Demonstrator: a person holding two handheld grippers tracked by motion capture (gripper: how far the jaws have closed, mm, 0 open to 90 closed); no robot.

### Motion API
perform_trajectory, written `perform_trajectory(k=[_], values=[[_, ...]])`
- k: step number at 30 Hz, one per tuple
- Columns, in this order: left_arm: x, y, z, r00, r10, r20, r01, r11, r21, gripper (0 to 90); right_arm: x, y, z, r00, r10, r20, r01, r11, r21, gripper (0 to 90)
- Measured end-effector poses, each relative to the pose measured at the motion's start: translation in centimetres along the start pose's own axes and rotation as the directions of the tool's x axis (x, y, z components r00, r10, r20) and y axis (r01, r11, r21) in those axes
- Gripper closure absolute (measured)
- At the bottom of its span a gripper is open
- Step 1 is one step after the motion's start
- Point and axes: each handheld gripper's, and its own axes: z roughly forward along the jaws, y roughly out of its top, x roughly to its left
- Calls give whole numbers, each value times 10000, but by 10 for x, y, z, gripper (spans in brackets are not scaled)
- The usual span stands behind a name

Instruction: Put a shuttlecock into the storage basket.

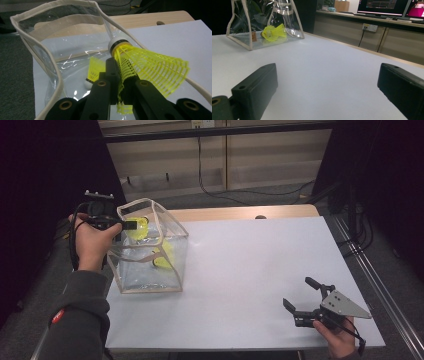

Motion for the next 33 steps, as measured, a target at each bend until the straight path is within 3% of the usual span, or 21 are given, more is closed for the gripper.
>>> perform_trajectory(k=[33], values=[[8, -8, 7, 9999, -30, -124, 31, 10000, 55, 867, 0, 0, 0, 10000, 12, 1, -12, 10000, 13, 28]])
